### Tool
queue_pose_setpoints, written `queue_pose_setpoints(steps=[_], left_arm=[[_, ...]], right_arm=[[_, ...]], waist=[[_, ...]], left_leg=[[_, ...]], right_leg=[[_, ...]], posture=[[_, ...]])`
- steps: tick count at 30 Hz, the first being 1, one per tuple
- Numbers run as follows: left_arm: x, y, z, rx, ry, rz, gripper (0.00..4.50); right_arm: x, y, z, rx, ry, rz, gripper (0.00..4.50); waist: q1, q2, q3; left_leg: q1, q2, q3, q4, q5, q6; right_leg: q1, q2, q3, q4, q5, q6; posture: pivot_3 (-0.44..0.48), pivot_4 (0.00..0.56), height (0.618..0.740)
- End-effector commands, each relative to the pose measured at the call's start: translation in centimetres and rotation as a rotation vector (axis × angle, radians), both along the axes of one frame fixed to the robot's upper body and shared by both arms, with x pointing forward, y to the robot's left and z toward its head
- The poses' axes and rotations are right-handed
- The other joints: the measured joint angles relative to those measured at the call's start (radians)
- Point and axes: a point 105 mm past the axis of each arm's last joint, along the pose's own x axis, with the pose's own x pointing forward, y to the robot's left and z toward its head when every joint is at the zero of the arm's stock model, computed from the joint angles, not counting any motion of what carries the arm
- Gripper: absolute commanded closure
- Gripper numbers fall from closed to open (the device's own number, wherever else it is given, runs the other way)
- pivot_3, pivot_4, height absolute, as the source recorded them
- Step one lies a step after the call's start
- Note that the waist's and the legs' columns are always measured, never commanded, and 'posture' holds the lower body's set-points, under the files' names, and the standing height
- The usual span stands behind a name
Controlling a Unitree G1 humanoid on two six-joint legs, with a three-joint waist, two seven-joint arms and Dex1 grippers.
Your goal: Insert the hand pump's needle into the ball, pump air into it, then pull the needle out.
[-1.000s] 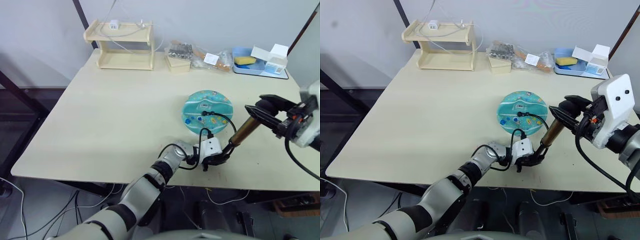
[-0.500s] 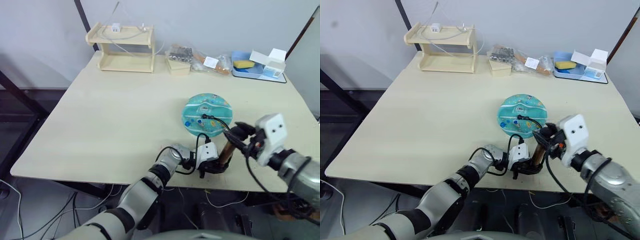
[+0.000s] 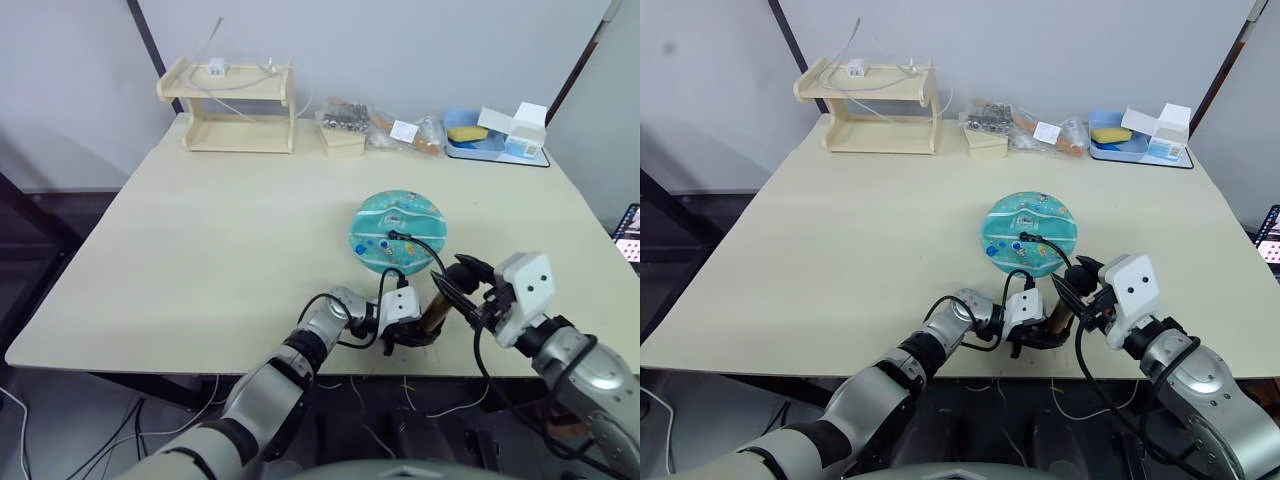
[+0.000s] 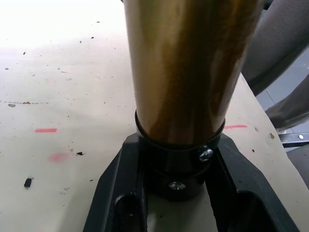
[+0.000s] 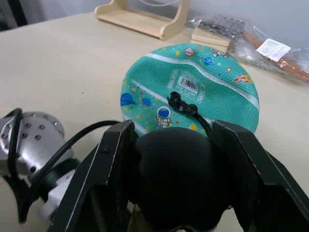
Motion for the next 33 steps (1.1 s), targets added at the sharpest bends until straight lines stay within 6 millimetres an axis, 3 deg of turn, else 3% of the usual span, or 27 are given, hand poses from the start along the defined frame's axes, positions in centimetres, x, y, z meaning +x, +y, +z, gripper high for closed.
queue_pose_setpoints(steps=[1,4,8,10,12,17,23,28,31,33], left_arm=[[-0.4,2.0,-2.0,0.079,0.047,0.012,3.41],[-0.5,2.3,-2.3,0.090,0.047,0.015,3.41],[-0.5,2.4,-2.3,0.091,0.048,0.016,3.41],[-0.5,2.4,-2.3,0.091,0.049,0.018,3.41],[-0.5,2.4,-2.3,0.088,0.049,0.020,3.41],[-0.5,2.4,-2.3,0.083,0.052,0.022,3.41],[-0.6,2.6,-2.3,0.077,0.057,0.031,3.41],[-0.4,3.1,-2.3,0.077,0.057,0.046,3.41],[-0.4,3.2,-2.3,0.078,0.057,0.053,3.41],[-0.4,3.3,-2.3,0.080,0.055,0.055,3.41]], right_arm=[[0.6,-2.4,4.4,-0.047,-0.111,-0.092,2.42],[0.1,-2.7,9.1,-0.045,-0.220,-0.080,2.42],[-0.7,-3.3,13.1,-0.052,-0.275,-0.071,2.42],[-1.2,-3.5,14.4,-0.055,-0.275,-0.068,2.42],[-1.3,-3.3,14.4,-0.077,-0.239,-0.061,2.42],[-0.1,-3.1,9.1,-0.138,-0.040,-0.063,2.42],[1.6,-2.5,-0.9,-0.096,0.209,-0.054,2.42],[0.6,-1.3,-9.6,-0.112,0.388,-0.018,2.42],[0.4,-1.0,-10.5,-0.114,0.371,-0.007,2.43],[0.8,-1.1,-8.7,-0.075,0.303,-0.017,2.43]], waist=[[0.000,0.003,0.004],[0.002,0.013,0.011],[0.014,0.016,0.014],[0.023,0.015,0.015],[0.027,0.014,0.016],[0.026,0.010,0.016],[0.019,-0.003,0.005],[0.010,-0.010,-0.006],[0.001,-0.015,-0.011],[0.000,-0.016,-0.012]], left_leg=[[-0.001,0.000,0.000,0.000,0.000,0.000],[-0.010,-0.003,0.002,0.002,0.000,0.000],[-0.019,-0.007,0.001,0.005,0.000,0.000],[-0.020,-0.008,0.001,0.004,0.000,0.000],[-0.022,-0.008,0.001,0.005,0.000,0.000],[-0.022,-0.008,0.000,0.005,0.000,0.000],[-0.014,-0.005,0.000,0.005,0.000,0.000],[-0.010,0.000,-0.003,0.003,0.000,0.000],[0.000,0.002,-0.002,-0.003,0.000,0.000],[0.012,0.004,-0.003,-0.011,-0.002,-0.004]], right_leg=[[-0.001,0.000,0.000,0.000,0.000,0.000],[-0.010,0.001,0.000,0.001,0.002,-0.001],[-0.016,0.000,-0.001,0.001,0.004,-0.002],[-0.017,0.000,-0.001,0.001,0.004,-0.002],[-0.017,0.000,-0.001,0.000,0.004,-0.002],[-0.017,0.000,-0.001,0.000,0.004,-0.002],[-0.011,0.001,-0.003,0.000,0.001,0.001],[-0.008,0.002,-0.006,0.000,0.000,-0.003],[-0.002,0.000,-0.007,0.000,-0.001,-0.005],[0.005,-0.001,-0.010,-0.001,-0.003,-0.008]], posture=[[0.000,0.150,0.740],[0.000,0.150,0.740],[0.000,0.150,0.740],[0.000,0.150,0.740],[0.000,0.150,0.740],[0.000,0.150,0.740],[0.000,0.150,0.740],[0.000,0.150,0.740],[0.000,0.150,0.740],[0.000,0.150,0.740]])
